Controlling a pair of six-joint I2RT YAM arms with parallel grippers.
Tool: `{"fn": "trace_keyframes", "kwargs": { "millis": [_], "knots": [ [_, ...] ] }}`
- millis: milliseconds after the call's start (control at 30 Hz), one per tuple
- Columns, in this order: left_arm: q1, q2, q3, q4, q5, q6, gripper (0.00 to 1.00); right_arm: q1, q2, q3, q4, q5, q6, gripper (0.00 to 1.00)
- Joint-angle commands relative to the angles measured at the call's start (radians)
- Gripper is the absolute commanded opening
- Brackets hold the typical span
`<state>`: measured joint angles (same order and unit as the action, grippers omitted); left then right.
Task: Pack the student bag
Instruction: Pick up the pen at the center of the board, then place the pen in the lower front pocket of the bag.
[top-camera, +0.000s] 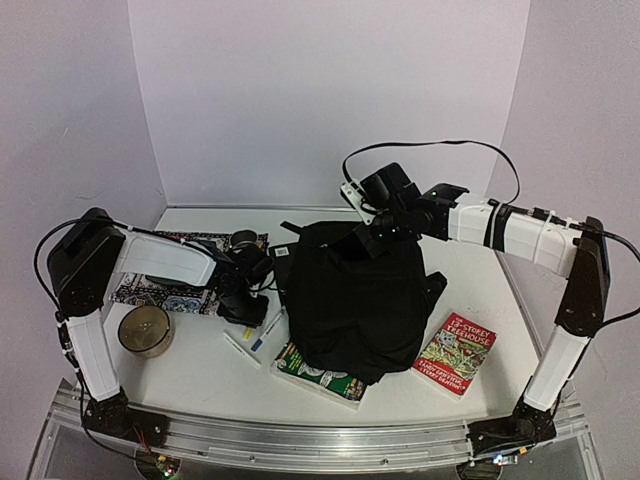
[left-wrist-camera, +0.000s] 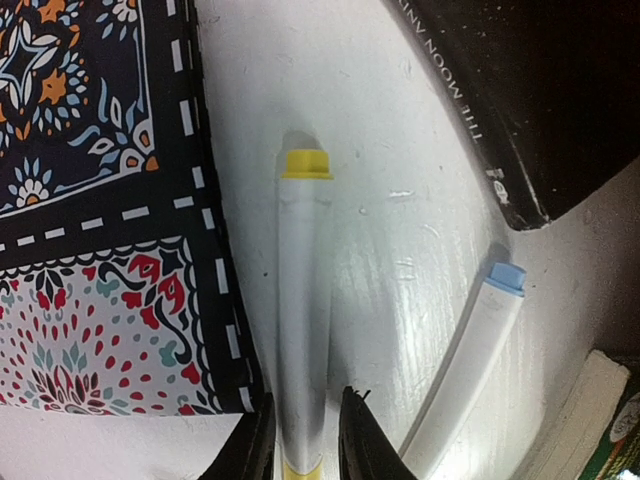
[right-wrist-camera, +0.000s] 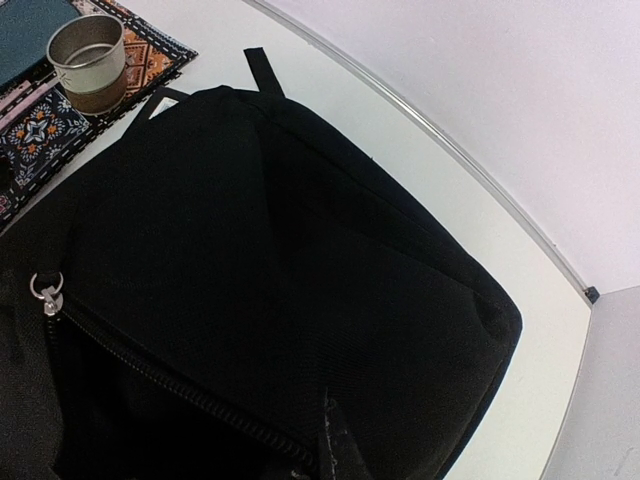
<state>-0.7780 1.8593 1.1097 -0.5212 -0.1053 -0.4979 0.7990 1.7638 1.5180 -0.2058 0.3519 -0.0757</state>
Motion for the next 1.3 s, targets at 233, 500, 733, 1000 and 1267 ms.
{"fn": "trace_keyframes", "kwargs": {
  "millis": [233, 500, 733, 1000, 1267],
  "knots": [
    [0.004, 0.070, 0.067, -0.095, -0.025, 0.040, 0.02, -0.002, -0.002, 0.041, 0.026, 0.020, -0.001, 0.00],
    [0.003, -0.044, 0.141, -0.095, -0.028, 0.067, 0.00, -0.001, 0.001, 0.053, 0.027, 0.033, -0.013, 0.00],
    [0.003, -0.180, 0.186, -0.071, -0.062, 0.126, 0.00, -0.001, 0.002, 0.067, 0.027, 0.022, -0.016, 0.00],
    [-0.015, -0.399, 0.099, 0.184, -0.011, 0.332, 0.00, -0.001, 0.000, 0.077, 0.027, -0.013, -0.014, 0.00],
    [-0.047, -0.400, 0.113, 0.343, 0.192, 0.524, 0.00, -0.002, -0.005, 0.082, 0.028, -0.064, 0.005, 0.00]
  ]
}}
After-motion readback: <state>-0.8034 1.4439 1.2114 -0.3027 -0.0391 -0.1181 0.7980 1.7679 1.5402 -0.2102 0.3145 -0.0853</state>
